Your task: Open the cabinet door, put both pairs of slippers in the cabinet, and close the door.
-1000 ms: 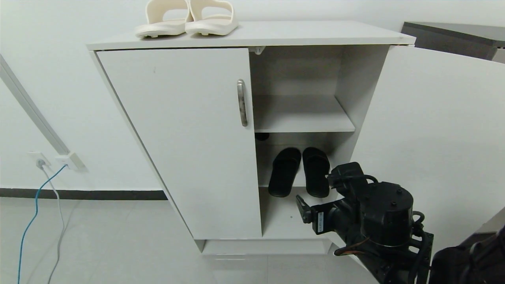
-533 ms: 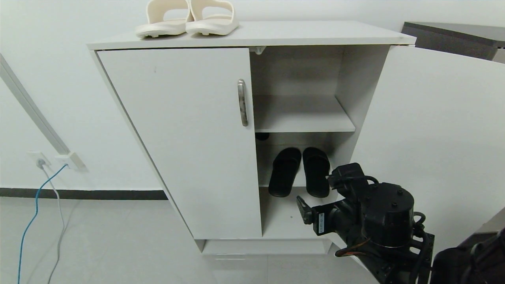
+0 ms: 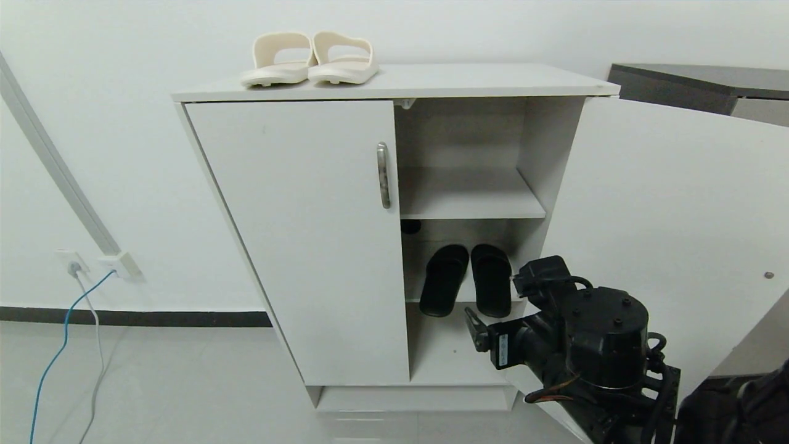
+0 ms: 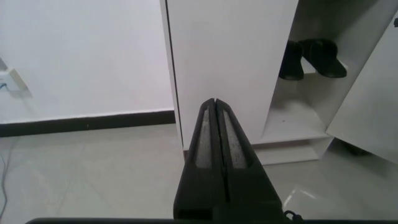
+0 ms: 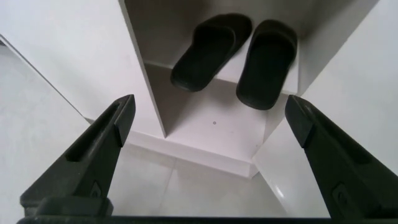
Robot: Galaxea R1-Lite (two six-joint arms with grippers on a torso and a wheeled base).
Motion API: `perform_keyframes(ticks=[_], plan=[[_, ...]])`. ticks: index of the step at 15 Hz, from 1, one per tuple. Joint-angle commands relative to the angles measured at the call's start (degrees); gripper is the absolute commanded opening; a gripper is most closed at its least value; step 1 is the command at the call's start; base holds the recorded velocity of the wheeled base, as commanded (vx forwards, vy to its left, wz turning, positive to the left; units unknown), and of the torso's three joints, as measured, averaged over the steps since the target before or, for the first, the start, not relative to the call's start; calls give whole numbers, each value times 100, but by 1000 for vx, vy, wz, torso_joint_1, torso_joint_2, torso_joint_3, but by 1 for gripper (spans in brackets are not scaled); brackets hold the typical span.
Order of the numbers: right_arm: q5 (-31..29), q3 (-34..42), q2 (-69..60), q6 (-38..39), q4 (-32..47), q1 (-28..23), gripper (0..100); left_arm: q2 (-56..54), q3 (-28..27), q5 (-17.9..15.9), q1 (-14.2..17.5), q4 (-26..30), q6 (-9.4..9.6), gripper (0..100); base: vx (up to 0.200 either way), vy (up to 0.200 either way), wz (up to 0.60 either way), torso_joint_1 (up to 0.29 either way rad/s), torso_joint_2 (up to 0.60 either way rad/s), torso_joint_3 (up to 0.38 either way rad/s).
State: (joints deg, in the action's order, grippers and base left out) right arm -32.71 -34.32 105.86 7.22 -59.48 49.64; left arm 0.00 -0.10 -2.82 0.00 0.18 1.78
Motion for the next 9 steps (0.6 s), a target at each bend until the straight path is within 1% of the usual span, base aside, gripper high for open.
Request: perform_keyframes(ticks=[1, 3, 9], plan=[[1, 4, 22, -1, -2, 2, 100, 9, 1, 0, 0, -1, -11, 0, 0, 0, 0, 7, -7, 207], [1, 13, 66, 8, -2, 2, 100, 9, 1, 0, 0, -1, -20, 0, 0, 0, 0, 5, -7, 178], [1, 30, 48, 8, -2, 2, 100, 9, 1, 0, 0, -1, -29, 0, 0, 0, 0, 2, 9, 25]])
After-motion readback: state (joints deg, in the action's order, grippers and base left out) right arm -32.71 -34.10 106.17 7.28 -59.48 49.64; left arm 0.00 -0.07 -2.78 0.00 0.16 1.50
